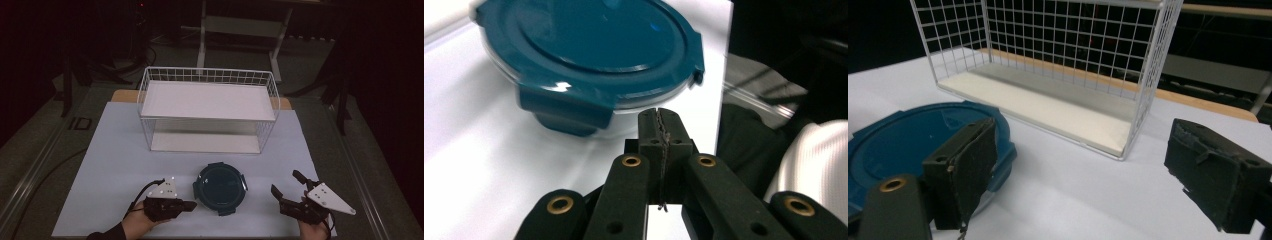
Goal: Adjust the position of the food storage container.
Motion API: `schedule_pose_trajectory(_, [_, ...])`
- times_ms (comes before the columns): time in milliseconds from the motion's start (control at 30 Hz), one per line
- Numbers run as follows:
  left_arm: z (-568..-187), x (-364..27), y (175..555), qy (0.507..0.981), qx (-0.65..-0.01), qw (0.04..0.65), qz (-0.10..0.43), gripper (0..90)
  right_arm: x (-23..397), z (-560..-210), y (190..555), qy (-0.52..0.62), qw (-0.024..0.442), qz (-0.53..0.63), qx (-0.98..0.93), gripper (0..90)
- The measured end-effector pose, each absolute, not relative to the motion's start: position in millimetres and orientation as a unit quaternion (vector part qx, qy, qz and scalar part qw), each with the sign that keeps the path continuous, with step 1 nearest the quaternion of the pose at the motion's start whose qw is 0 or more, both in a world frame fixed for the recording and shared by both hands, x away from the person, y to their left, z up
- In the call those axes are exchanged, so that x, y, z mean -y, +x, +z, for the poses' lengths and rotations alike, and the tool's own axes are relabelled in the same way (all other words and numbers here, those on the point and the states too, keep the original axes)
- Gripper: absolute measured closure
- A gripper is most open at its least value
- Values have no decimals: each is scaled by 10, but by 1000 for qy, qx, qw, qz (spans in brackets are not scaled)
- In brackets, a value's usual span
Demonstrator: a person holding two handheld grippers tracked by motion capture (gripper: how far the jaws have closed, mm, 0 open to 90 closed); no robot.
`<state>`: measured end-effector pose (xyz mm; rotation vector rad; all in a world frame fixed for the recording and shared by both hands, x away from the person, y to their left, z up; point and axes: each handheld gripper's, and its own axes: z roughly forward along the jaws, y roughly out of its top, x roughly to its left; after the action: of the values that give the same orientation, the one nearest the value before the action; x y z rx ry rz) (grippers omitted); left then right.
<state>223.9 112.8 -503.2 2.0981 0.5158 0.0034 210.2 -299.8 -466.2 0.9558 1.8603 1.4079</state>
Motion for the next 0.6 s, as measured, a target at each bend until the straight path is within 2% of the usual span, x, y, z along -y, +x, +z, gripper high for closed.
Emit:
schedule_pose_trajectory(233, [-5052,-1052,2258,859,-200,471,7,900,3001,-4671,2101,364,307,528,-703,133])
schedule_pose_trajectory(400, [-5152,-1056,2351,853,-226,470,-7,900,3008,-4678,2116,362,297,536,-703,133])
schedule_pose_trajectory(600, [-5099,-1097,2419,855,-241,459,17,900,2984,-4683,2112,356,287,539,-707,133])
